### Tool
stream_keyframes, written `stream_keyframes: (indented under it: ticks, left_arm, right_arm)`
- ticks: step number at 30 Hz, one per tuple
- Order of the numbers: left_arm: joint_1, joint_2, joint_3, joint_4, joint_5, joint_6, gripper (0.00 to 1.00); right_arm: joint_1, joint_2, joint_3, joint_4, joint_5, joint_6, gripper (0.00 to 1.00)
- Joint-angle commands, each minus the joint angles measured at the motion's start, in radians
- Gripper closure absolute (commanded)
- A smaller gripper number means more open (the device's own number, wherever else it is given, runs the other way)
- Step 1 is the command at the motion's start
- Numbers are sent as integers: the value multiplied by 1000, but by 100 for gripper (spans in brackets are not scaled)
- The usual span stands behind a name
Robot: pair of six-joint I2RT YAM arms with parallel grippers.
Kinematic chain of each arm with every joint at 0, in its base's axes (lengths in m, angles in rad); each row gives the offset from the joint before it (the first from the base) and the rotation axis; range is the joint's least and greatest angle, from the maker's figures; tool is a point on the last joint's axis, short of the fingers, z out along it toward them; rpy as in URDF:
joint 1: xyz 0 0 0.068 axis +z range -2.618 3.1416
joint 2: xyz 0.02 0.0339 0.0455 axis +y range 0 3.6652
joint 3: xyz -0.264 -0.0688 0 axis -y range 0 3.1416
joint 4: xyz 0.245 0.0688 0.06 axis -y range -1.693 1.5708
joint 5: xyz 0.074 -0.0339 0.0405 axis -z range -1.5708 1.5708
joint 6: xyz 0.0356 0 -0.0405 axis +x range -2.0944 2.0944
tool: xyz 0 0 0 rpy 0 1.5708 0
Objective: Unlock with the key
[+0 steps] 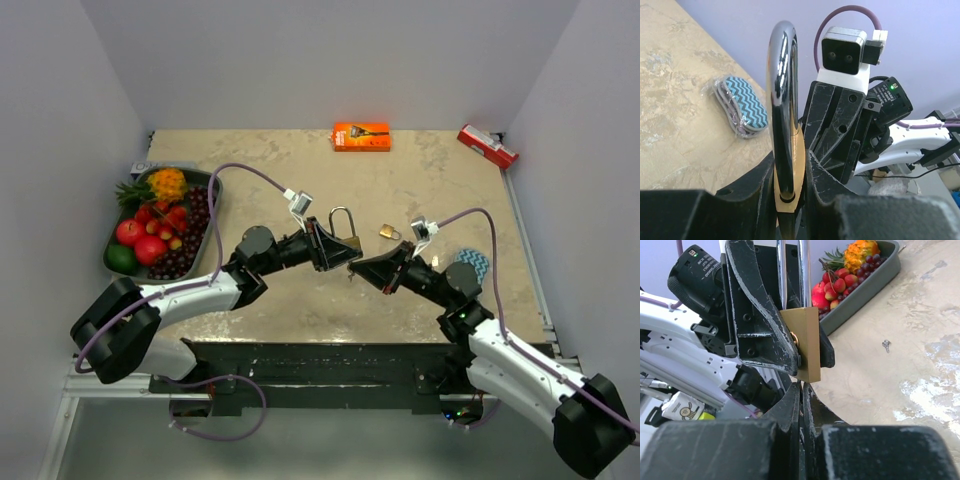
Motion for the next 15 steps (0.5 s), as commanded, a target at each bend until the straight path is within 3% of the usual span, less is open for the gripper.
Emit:
stream_keyframes:
  ticks: [1,15]
  left_arm:
    - [-1,-14,53,156,34,-4,100]
    - [-49,-7,7,251,98,6,100]
  right_arm:
    - [-3,10,-27,91,14,34,100]
    - [-1,-5,-58,230,112,94,100]
